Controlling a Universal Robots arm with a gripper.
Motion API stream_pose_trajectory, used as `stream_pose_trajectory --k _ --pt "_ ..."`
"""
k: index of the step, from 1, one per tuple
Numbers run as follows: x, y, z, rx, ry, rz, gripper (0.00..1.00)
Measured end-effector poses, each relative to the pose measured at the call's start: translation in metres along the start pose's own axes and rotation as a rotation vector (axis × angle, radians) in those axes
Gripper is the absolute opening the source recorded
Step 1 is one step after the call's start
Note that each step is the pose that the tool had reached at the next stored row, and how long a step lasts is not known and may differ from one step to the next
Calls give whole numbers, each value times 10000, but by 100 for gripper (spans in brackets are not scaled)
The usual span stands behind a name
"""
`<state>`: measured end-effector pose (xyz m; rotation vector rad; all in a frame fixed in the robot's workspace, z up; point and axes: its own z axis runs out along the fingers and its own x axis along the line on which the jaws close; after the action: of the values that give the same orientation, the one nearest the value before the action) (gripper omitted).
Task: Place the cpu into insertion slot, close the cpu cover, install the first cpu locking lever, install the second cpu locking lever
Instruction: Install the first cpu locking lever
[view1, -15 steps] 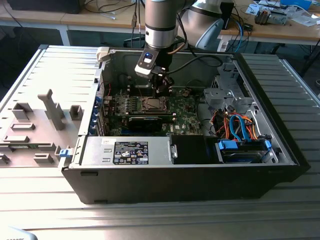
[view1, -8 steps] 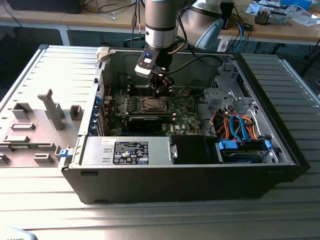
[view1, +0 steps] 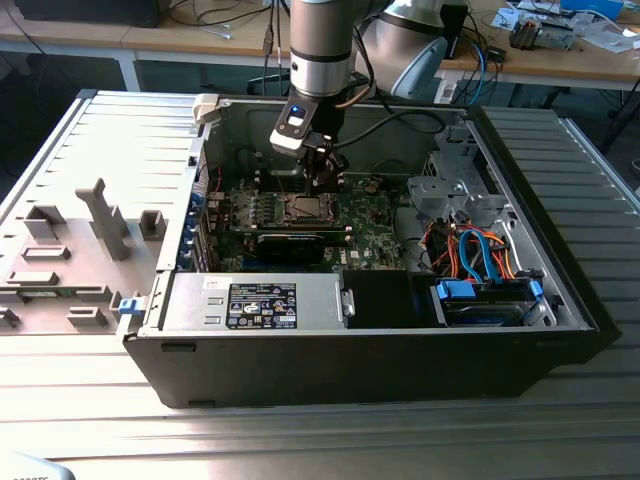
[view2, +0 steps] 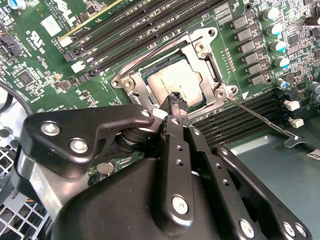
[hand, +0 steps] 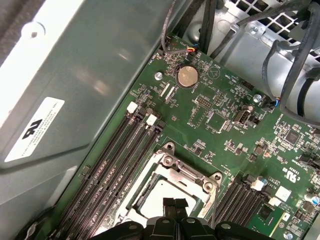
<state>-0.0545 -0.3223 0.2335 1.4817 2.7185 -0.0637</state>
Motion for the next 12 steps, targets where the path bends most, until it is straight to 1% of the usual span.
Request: stream_pose_trajectory --k 8,10,12 --pt "0 0 0 -5 -1 -100 11" --pt "0 0 0 -18 -4 -293 11" --pt "0 0 0 -18 -4 -297 11"
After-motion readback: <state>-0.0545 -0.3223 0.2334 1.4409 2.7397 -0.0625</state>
